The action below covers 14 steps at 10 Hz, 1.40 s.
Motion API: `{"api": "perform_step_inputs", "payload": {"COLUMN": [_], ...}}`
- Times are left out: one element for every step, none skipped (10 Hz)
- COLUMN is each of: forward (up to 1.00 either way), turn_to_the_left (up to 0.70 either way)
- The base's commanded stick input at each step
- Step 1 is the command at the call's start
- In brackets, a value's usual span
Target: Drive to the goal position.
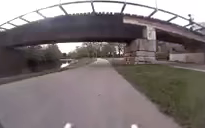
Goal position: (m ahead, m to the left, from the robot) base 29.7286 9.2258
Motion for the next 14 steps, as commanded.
{"api": "perform_step_inputs", "payload": {"forward": [1.0, 1.0, 1.0, 1.0, 1.0, 1.0, 1.0, 1.0, 1.0, 1.0, 1.0, 1.0, 1.0, 1.0], "turn_to_the_left": [0.0, 0.0, 0.0, 0.0, 0.0, 0.0, 0.0, 0.0, 0.0, 0.0, 0.0, 0.0, 0.0, 0.0]}}
